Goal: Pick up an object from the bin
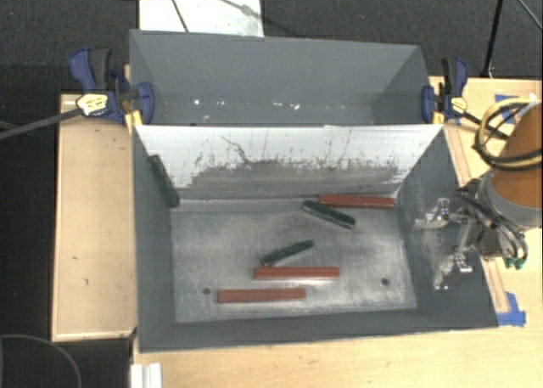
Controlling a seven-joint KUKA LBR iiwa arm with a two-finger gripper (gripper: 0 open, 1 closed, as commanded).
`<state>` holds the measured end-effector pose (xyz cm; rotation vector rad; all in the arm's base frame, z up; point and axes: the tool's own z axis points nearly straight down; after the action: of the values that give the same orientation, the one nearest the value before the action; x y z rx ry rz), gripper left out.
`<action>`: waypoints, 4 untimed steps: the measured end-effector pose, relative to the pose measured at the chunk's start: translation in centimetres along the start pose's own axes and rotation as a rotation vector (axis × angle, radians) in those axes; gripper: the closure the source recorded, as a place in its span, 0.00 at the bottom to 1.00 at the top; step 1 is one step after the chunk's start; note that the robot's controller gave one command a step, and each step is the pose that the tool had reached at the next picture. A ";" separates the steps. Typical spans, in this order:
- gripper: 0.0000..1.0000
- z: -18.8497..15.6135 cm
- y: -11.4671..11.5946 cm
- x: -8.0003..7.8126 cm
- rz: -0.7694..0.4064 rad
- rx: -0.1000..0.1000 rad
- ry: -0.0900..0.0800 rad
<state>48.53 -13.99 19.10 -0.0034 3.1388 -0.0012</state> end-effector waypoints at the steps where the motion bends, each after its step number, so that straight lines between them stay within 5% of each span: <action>1: 0.00 6.2 3.9 -1.1 0.146 -0.001 -0.002; 2: 0.00 9.8 9.2 -2.0 -0.097 -0.001 0.002; 3: 0.00 9.0 10.0 -5.4 -0.176 -0.002 -0.001; 4: 0.00 10.5 13.4 -3.6 0.061 -0.002 0.001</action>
Offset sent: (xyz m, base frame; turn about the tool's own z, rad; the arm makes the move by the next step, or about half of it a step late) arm 0.0269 0.1283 -0.1210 -0.3211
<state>52.10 -0.55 8.60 0.0927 3.1382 0.0013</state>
